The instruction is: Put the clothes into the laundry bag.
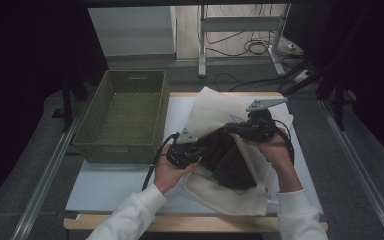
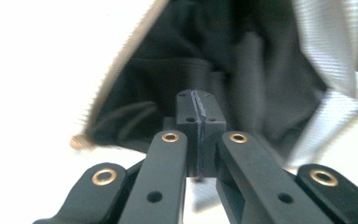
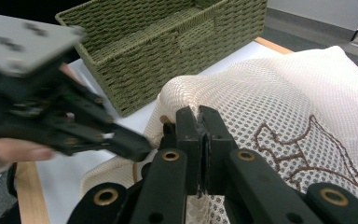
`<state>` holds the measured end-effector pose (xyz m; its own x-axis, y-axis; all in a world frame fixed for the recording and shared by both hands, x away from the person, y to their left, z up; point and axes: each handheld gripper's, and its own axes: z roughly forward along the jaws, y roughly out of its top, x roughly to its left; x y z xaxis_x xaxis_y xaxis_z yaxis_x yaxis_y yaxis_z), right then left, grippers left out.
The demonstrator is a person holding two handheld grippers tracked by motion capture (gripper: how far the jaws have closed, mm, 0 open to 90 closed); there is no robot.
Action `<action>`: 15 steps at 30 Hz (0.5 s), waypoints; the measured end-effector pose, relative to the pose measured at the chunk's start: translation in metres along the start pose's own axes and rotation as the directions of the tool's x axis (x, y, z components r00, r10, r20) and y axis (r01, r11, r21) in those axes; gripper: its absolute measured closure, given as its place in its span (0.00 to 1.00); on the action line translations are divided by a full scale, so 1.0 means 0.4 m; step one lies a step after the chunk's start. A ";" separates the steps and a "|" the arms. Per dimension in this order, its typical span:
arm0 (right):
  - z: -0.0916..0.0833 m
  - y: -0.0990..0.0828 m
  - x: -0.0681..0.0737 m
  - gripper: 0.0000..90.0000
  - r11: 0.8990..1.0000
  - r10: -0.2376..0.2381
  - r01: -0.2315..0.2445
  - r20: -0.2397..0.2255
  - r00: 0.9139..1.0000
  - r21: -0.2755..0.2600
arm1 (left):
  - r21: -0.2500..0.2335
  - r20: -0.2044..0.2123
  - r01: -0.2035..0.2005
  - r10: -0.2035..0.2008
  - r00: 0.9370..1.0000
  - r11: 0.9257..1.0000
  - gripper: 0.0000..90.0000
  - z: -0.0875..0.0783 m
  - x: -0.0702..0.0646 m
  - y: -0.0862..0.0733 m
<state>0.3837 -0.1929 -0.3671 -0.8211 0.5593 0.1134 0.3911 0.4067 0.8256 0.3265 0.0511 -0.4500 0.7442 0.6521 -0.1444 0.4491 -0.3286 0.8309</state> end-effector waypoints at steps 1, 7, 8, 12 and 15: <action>0.001 0.000 0.000 0.98 1.000 0.000 0.000 0.000 1.000 0.000 | 0.003 0.014 -0.006 0.006 1.000 1.000 1.00 -0.003 -0.008 -0.005; 0.002 0.000 0.000 0.98 1.000 -0.001 0.001 0.000 1.000 0.001 | 0.049 0.097 -0.044 0.039 0.995 0.998 1.00 0.021 -0.054 -0.039; 0.002 0.000 0.000 0.98 1.000 0.000 0.000 0.000 1.000 0.001 | 0.059 0.110 -0.052 0.045 0.993 0.997 1.00 0.031 -0.062 -0.043; 0.002 -0.001 -0.001 0.98 1.000 0.001 -0.001 -0.001 1.000 0.002 | 0.094 0.146 -0.097 0.082 0.986 0.991 1.00 0.064 -0.092 -0.054; 0.002 -0.002 -0.001 0.98 1.000 0.001 -0.001 -0.001 1.000 0.003 | 0.137 0.179 -0.139 0.114 0.977 0.981 1.00 0.109 -0.127 -0.067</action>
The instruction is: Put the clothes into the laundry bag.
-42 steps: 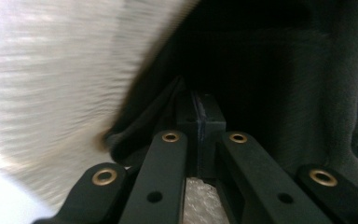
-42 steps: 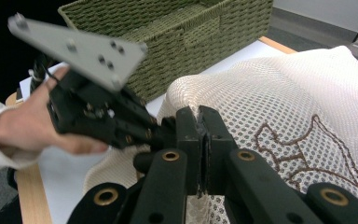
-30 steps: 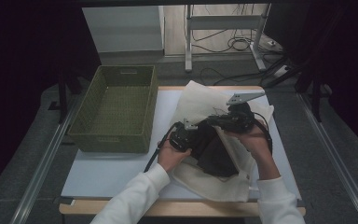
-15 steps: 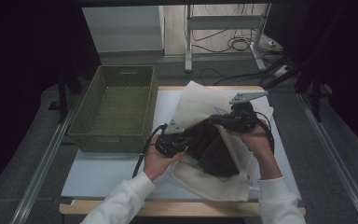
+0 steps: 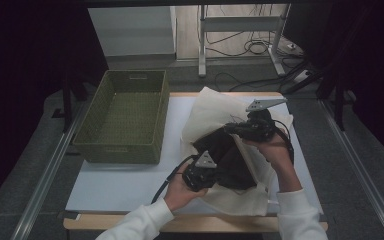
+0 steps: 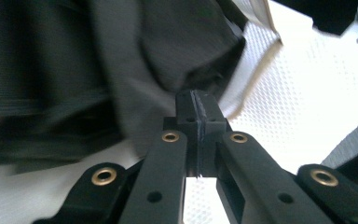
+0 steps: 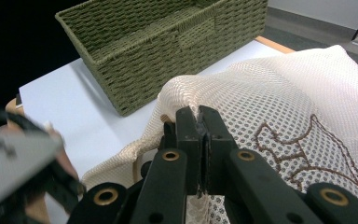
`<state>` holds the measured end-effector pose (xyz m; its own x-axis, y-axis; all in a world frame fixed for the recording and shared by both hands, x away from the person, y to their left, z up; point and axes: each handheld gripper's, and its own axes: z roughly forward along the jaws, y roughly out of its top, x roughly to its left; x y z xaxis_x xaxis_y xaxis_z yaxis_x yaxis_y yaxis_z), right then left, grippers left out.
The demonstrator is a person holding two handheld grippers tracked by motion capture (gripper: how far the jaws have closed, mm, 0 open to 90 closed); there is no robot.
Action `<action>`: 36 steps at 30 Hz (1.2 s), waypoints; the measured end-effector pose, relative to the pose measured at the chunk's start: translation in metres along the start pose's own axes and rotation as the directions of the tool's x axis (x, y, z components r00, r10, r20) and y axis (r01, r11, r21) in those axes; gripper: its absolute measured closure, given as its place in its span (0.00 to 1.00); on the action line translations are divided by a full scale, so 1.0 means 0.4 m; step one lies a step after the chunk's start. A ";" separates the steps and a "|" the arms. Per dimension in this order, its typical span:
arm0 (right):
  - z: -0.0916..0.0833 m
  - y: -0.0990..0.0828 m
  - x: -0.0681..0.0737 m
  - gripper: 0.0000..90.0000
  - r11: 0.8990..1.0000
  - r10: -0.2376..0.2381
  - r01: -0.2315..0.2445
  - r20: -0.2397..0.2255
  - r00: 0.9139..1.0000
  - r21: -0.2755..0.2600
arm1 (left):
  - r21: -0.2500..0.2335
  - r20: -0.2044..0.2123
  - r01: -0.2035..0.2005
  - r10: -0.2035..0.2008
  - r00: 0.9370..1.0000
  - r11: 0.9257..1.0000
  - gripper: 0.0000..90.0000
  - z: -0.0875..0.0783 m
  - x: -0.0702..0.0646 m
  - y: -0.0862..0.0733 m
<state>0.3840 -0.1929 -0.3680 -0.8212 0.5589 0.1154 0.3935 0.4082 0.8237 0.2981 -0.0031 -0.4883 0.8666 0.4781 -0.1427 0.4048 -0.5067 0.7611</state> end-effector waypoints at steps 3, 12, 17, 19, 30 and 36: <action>0.000 0.000 0.000 0.98 1.000 0.000 0.000 0.000 1.000 0.000 | 0.038 0.012 -0.027 0.027 1.000 0.999 1.00 0.035 -0.010 -0.002; 0.001 0.000 0.002 0.98 1.000 -0.005 0.005 0.000 1.000 0.002 | 0.081 0.000 -0.015 0.015 1.000 0.997 1.00 0.097 -0.004 -0.007; 0.002 0.001 0.004 0.98 1.000 -0.007 0.007 -0.002 1.000 0.006 | 0.100 -0.019 -0.019 0.021 1.000 0.995 1.00 0.121 0.001 -0.009; 0.002 0.001 0.005 0.98 1.000 -0.008 0.008 -0.001 1.000 0.009 | 0.102 -0.026 -0.019 0.022 0.999 0.995 1.00 0.126 0.006 -0.007; -0.001 0.004 0.011 0.98 1.000 -0.017 0.017 -0.006 1.000 0.010 | 0.107 -0.051 0.003 0.003 0.999 0.994 1.00 0.155 0.028 0.009; -0.007 0.007 0.016 0.98 1.000 -0.025 0.025 -0.007 1.000 0.004 | 0.118 -0.093 -0.023 0.034 0.995 0.993 1.00 0.169 0.035 0.025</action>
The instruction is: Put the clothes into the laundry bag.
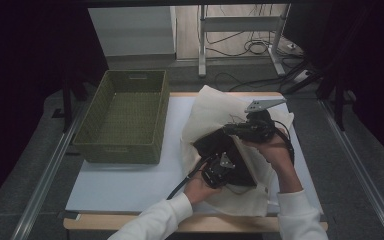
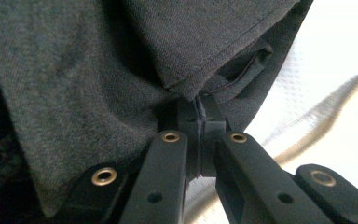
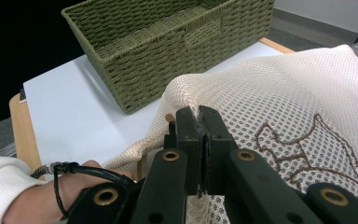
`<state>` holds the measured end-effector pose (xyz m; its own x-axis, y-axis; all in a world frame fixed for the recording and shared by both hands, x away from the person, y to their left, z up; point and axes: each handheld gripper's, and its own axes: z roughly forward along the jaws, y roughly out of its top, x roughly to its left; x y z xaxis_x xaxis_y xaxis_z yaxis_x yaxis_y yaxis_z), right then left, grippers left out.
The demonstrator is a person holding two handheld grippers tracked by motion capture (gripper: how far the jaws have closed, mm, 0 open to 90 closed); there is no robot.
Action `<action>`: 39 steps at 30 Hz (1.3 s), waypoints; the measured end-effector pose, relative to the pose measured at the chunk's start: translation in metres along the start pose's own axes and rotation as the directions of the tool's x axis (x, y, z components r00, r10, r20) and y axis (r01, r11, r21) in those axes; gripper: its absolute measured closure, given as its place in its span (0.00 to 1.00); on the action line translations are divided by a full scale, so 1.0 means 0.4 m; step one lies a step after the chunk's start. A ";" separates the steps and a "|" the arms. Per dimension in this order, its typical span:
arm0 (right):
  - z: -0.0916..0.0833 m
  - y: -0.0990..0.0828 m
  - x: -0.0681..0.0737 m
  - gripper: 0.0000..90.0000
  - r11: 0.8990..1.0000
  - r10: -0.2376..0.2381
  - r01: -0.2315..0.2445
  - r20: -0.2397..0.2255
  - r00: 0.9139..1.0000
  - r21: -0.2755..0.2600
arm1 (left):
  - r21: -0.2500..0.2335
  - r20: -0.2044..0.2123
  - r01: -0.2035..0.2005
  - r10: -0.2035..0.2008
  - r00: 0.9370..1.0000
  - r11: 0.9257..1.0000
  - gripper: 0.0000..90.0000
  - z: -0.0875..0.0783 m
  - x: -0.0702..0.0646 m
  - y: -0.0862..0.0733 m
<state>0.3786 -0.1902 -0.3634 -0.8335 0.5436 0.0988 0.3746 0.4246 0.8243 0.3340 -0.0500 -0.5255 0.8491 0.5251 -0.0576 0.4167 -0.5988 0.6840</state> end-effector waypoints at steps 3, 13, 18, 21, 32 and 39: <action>-0.002 -0.001 -0.003 0.98 1.000 0.003 -0.003 0.000 1.000 -0.003 | -0.001 -0.019 -0.010 0.010 1.000 1.000 1.00 0.008 0.005 0.009; -0.008 0.001 -0.001 0.98 1.000 0.005 -0.005 -0.007 1.000 -0.014 | -0.004 -0.087 0.013 -0.014 0.996 1.000 1.00 0.032 0.012 0.038; -0.002 0.004 0.007 0.98 1.000 -0.003 0.003 -0.014 1.000 -0.015 | 0.002 -0.110 0.007 -0.007 0.994 1.000 1.00 0.040 0.019 0.049; -0.004 0.004 0.007 0.98 1.000 -0.005 0.004 -0.015 1.000 -0.018 | 0.000 -0.143 0.022 -0.022 0.990 1.000 1.00 0.043 0.026 0.053; -0.007 0.000 -0.003 0.98 1.000 0.008 -0.008 -0.019 1.000 -0.020 | -0.008 -0.136 -0.007 0.006 0.991 1.000 1.00 0.043 0.013 0.047; -0.007 -0.001 -0.004 0.98 1.000 0.008 -0.009 -0.017 1.000 -0.018 | -0.023 -0.122 0.011 -0.014 0.992 1.000 1.00 0.038 0.010 0.041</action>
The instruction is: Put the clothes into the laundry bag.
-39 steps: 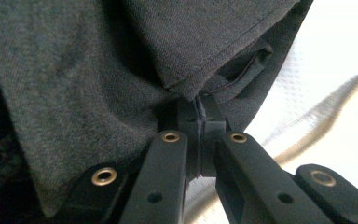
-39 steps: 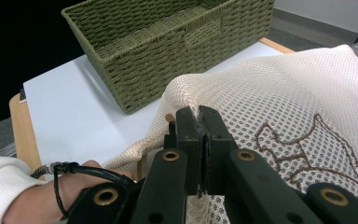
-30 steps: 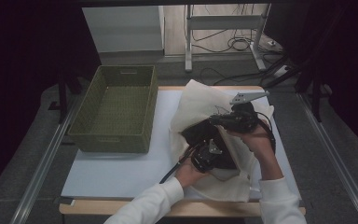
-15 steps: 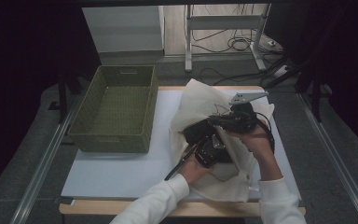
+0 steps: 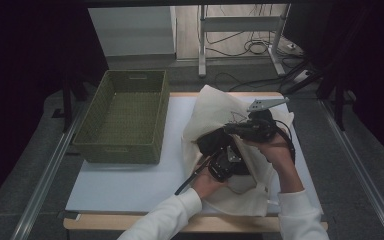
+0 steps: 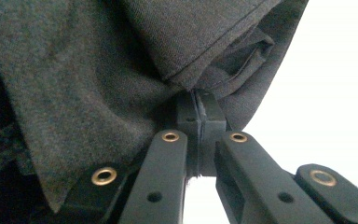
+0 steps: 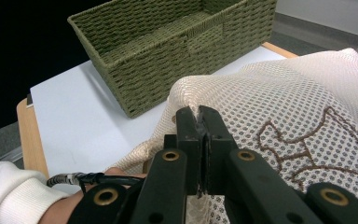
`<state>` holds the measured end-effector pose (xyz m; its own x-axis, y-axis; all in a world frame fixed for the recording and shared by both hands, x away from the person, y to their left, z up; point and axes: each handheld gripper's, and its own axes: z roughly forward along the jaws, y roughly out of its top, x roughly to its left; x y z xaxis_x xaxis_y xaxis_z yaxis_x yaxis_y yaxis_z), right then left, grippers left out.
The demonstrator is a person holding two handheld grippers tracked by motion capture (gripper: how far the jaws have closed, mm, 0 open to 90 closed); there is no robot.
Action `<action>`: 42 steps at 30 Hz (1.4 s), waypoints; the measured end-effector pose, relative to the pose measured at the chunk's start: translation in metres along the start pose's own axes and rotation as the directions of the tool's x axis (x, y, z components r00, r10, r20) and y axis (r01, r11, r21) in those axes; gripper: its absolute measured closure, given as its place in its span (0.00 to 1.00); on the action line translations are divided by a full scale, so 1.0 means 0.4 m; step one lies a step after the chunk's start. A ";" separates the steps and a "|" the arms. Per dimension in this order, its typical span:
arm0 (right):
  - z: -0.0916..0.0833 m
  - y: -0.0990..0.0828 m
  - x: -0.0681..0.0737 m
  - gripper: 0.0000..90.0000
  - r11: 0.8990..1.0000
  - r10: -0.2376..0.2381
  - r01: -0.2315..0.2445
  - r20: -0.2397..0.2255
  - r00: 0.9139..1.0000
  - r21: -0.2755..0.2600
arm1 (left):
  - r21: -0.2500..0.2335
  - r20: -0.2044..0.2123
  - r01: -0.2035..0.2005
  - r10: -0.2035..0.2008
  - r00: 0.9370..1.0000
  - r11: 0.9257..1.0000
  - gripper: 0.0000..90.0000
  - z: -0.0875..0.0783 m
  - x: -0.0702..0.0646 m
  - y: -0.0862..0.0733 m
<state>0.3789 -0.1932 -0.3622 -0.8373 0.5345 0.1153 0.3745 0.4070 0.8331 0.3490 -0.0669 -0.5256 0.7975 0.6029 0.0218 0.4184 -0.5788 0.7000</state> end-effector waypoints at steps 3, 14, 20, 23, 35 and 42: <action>0.000 -0.001 -0.001 0.98 1.000 0.001 -0.001 -0.001 1.000 0.000 | -0.016 0.015 0.002 -0.002 1.000 1.000 1.00 -0.013 -0.009 -0.007; 0.015 -0.007 -0.009 0.97 1.000 0.015 -0.015 -0.011 1.000 0.012 | -0.082 -0.029 -0.022 0.020 0.999 0.996 1.00 -0.141 0.000 -0.081; 0.019 -0.006 -0.007 0.97 1.000 0.011 -0.011 -0.008 1.000 0.017 | -0.056 -0.160 -0.065 0.056 0.986 0.996 0.99 -0.186 0.029 -0.119; 0.022 -0.007 -0.007 0.97 1.000 0.012 -0.011 -0.015 1.000 0.025 | -0.059 -0.195 -0.082 0.069 0.978 0.995 0.99 -0.215 0.037 -0.136; 0.037 -0.014 -0.007 0.97 0.999 0.022 -0.021 -0.022 1.000 0.042 | -0.062 -0.233 0.032 -0.045 0.971 0.998 1.00 -0.262 0.122 -0.211; 0.042 -0.022 0.008 0.97 0.999 0.002 -0.002 -0.004 1.000 0.045 | -0.075 -0.228 0.100 -0.115 0.967 0.992 1.00 -0.283 0.158 -0.259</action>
<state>0.3794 -0.1826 -0.3781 -0.8381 0.5324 0.1190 0.3935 0.4390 0.8077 0.3068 0.0931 -0.5161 0.6241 0.7745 0.1033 0.4621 -0.4725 0.7504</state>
